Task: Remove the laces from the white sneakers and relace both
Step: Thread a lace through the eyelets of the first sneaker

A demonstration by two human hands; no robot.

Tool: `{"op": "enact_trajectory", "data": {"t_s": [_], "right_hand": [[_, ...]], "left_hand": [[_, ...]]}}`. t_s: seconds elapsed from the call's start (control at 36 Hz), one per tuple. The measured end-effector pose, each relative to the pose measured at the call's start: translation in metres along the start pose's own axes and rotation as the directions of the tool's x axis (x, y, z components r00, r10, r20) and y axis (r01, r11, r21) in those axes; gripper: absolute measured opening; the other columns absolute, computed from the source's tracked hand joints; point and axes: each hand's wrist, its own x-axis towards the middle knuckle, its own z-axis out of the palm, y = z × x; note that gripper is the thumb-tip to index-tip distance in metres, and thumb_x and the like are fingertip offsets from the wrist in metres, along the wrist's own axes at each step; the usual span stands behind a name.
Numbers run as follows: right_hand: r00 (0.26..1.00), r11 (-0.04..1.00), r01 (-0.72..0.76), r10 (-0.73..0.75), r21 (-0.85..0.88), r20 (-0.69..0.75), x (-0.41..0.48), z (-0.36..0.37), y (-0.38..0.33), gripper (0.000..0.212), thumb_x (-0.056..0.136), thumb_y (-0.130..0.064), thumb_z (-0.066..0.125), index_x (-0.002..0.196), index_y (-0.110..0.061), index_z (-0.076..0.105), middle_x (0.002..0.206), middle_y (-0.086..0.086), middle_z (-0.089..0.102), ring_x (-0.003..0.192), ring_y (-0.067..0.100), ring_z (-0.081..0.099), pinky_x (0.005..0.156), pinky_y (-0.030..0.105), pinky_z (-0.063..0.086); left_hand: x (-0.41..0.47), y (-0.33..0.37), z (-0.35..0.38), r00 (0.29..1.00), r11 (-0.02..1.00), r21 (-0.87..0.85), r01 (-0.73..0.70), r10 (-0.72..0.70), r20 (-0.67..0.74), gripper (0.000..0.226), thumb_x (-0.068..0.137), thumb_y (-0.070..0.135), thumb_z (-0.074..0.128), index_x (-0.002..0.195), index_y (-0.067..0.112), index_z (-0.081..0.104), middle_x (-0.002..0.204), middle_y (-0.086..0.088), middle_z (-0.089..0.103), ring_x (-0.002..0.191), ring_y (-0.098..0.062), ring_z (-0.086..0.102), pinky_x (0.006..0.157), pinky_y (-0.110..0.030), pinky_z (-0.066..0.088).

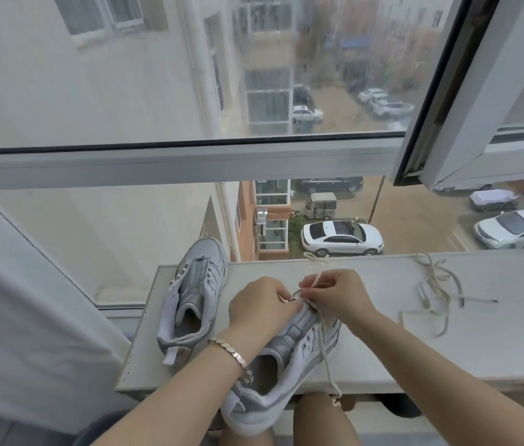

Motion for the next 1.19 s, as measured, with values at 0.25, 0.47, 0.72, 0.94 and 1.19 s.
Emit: {"op": "enact_trajectory", "data": {"t_s": [0.25,0.47,0.72,0.94,1.19], "right_hand": [[0.981,0.928,0.192,-0.185,-0.319,0.053,0.003,-0.009,0.004,0.009,0.073,-0.002,0.073,0.073,-0.011,0.073,0.064,-0.008,0.063,0.06,-0.004,0.056,0.057,0.0,0.04],[0.956,0.895,0.29,-0.253,-0.339,0.15,0.004,-0.009,0.007,0.012,0.082,-0.004,0.065,0.08,-0.016,0.067,0.067,-0.015,0.059,0.061,-0.004,0.053,0.059,0.002,0.04],[0.946,0.865,0.312,-0.244,-0.392,0.215,0.014,-0.006,0.007,0.013,0.082,-0.004,0.063,0.082,-0.015,0.07,0.074,-0.014,0.061,0.065,-0.007,0.053,0.06,0.0,0.039],[0.954,0.911,0.266,-0.203,-0.316,0.219,0.016,-0.005,0.006,0.015,0.08,-0.001,0.066,0.079,-0.015,0.07,0.071,-0.019,0.06,0.066,-0.01,0.054,0.061,-0.002,0.039],[0.981,0.984,0.097,-0.069,-0.151,0.18,0.014,0.0,0.001,0.03,0.08,0.003,0.065,0.062,-0.022,0.063,0.069,-0.003,0.063,0.072,0.014,0.059,0.081,0.03,0.05]], "left_hand": [[-0.003,-0.003,0.006,0.999,0.997,-0.077,0.0,-0.003,-0.041,0.018,0.079,0.047,0.063,0.082,0.031,0.069,0.075,0.017,0.058,0.079,-0.006,0.055,0.055,-0.017,0.032],[0.001,-0.004,0.005,0.997,0.976,-0.205,0.079,-0.077,0.018,0.017,0.076,0.036,0.068,0.062,0.027,0.069,0.068,0.014,0.067,0.074,-0.008,0.063,0.066,-0.025,0.05],[0.002,-0.005,0.005,0.994,0.955,-0.274,0.111,-0.107,0.03,0.01,0.075,0.034,0.07,0.068,0.026,0.073,0.071,0.014,0.068,0.075,-0.008,0.063,0.063,-0.022,0.047],[0.001,-0.004,0.006,0.992,0.957,-0.264,0.123,-0.124,0.014,0.015,0.075,0.037,0.07,0.062,0.032,0.066,0.068,0.019,0.062,0.078,-0.006,0.062,0.061,-0.019,0.042],[0.0,-0.005,0.009,0.993,0.966,-0.237,0.106,-0.114,-0.022,0.009,0.075,0.038,0.07,0.074,0.029,0.071,0.068,0.019,0.059,0.082,-0.007,0.062,0.063,-0.018,0.041]]}}
